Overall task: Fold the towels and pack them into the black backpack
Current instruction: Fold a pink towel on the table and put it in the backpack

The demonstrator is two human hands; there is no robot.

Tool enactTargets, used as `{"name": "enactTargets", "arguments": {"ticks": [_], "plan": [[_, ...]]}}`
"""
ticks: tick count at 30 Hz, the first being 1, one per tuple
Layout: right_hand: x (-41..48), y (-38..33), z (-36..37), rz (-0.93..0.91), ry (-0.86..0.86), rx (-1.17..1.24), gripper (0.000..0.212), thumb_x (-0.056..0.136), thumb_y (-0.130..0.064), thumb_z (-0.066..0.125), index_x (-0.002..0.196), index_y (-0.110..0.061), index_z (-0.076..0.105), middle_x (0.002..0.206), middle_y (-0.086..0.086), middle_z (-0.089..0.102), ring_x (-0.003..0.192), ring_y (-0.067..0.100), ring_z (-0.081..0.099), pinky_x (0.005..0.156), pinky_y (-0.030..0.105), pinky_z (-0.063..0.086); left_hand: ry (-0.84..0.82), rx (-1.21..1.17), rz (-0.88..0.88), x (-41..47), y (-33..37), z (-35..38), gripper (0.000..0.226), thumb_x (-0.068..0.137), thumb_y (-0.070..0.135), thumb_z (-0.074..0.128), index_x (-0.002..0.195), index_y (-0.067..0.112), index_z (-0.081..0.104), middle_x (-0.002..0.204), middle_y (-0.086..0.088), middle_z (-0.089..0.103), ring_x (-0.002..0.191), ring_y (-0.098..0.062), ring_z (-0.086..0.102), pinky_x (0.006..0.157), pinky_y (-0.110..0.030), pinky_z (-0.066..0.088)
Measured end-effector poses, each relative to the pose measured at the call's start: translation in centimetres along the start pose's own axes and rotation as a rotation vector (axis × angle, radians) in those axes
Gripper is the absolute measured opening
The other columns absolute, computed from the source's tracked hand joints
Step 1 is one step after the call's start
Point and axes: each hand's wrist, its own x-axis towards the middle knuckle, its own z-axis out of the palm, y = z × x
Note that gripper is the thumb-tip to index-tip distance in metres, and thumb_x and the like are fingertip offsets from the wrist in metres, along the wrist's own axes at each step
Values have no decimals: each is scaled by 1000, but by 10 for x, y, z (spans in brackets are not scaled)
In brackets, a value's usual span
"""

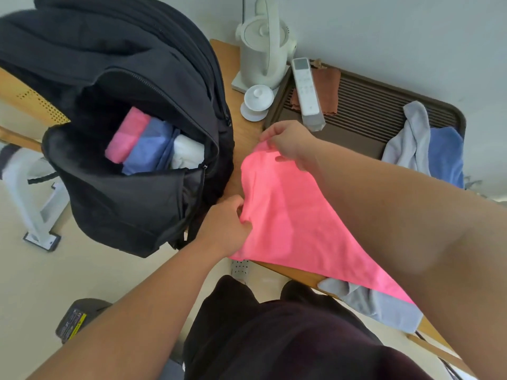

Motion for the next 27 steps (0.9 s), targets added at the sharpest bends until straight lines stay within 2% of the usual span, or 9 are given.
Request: {"name": "enactTargets", "arguments": {"ticks": [3,5,8,11,15,18,21,24,27], "plan": [[-2,14,-15,69,37,62,37,93,5,39,87,-15,69,104,14,73,87,22,74,72,39,63,-62,-18,13,6,10,14,18,83,11,61,78,20,47,72,1,53,65,-18,50,57,-34,40],[-7,23,-28,100,62,135,36,93,5,37,88,-12,68,97,16,73,77,23,73,76,42,63,-135,-49,21,8,21,24,17,85,11,63,82,20,49,77,2,57,71,-19,57,61,-35,50],[-18,37,-51,93,105,148,24,94,0,48,92,-8,70,78,10,71,64,17,67,74,37,63,-239,-45,72,7,38,43,17,86,12,66,89,19,51,85,-1,61,79,-21,62,69,-38,55],[-25,57,-73,75,174,75,19,89,-2,55,96,-1,73,85,20,73,63,17,65,73,37,64,-300,-9,135,8,52,68,23,84,11,67,82,23,47,82,0,60,77,-22,61,68,-38,51],[-31,85,-98,7,233,-211,22,87,-2,56,90,-8,77,77,0,72,71,14,64,79,36,61,-349,60,158,15,66,100,23,83,13,67,83,22,46,79,0,59,71,-22,59,65,-41,51],[-28,97,-112,-67,243,-473,31,87,0,52,97,-12,80,102,-1,74,89,15,64,84,26,52,-357,98,158,19,75,121,22,83,13,66,83,18,44,78,-2,58,68,-23,56,60,-38,46],[-18,111,-120,-104,186,-765,34,89,-1,50,106,-13,78,117,5,69,107,26,64,94,33,50,-393,82,140,23,82,138,20,84,12,66,87,17,46,81,-2,59,74,-25,58,65,-38,48],[-17,121,-119,-98,124,-952,21,89,-6,52,98,-7,71,115,8,55,98,30,62,78,35,49,-490,56,127,26,84,151,31,86,20,72,111,16,54,91,1,64,84,-26,64,76,-40,54],[-28,127,-115,-67,149,-1013,4,88,-14,58,91,-13,60,117,7,45,93,28,49,71,37,40,-576,46,94,29,83,159,28,94,29,65,119,21,56,84,3,63,79,-20,63,73,-33,51]]}}
